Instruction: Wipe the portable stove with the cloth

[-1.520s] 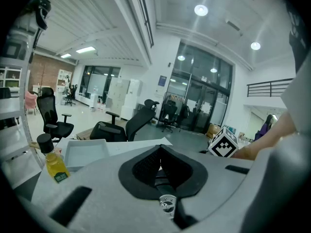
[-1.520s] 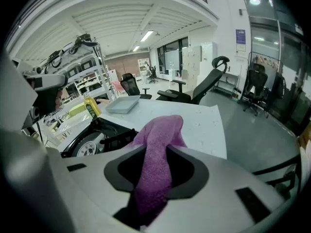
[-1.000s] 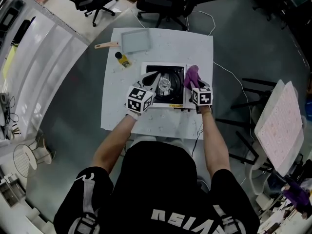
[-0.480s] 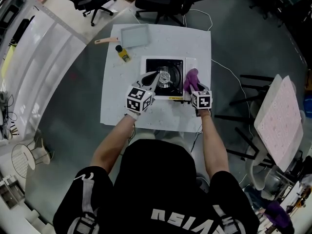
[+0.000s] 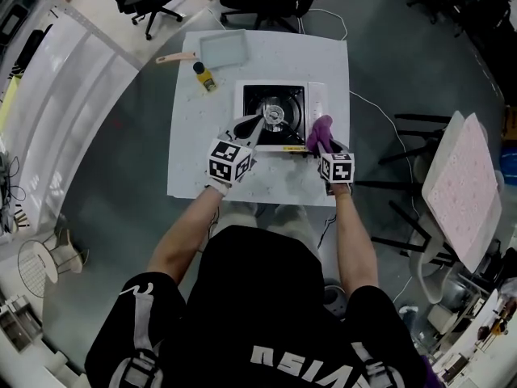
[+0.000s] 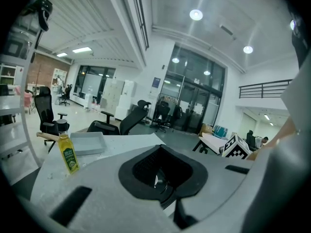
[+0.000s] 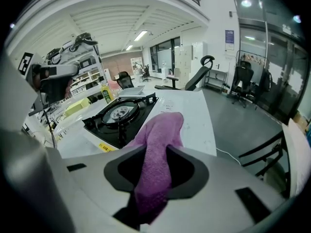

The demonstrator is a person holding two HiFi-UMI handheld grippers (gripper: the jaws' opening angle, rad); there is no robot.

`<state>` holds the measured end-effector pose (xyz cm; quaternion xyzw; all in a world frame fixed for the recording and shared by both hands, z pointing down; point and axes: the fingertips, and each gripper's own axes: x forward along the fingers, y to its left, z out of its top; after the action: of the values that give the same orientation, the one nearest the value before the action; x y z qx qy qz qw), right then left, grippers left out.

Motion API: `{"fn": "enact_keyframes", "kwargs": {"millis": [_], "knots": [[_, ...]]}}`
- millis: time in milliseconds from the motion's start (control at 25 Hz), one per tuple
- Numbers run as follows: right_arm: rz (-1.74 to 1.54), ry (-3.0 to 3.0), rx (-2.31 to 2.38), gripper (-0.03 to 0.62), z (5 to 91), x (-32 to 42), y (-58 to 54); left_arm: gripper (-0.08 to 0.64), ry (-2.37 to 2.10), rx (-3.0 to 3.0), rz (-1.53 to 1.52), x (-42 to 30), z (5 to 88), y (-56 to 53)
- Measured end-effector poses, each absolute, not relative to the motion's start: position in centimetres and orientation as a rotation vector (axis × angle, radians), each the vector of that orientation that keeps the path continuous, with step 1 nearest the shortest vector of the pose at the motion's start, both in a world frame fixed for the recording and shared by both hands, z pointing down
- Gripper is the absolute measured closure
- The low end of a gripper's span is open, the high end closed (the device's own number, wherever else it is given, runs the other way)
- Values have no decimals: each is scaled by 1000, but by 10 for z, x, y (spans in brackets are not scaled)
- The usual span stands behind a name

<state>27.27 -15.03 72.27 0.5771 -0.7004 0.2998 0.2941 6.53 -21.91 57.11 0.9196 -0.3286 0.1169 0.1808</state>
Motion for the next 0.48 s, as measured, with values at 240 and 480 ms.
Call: {"fn": "enact_keyframes", "kwargs": {"millis": [240,480], "knots": [[784,-1923,1455,480,725,276,-129,557,-1038,2549,317,66,571,-198],[743,-1975,1320,480,731,277,-103,557,-1166,2488,300,68,572,-166]]}}
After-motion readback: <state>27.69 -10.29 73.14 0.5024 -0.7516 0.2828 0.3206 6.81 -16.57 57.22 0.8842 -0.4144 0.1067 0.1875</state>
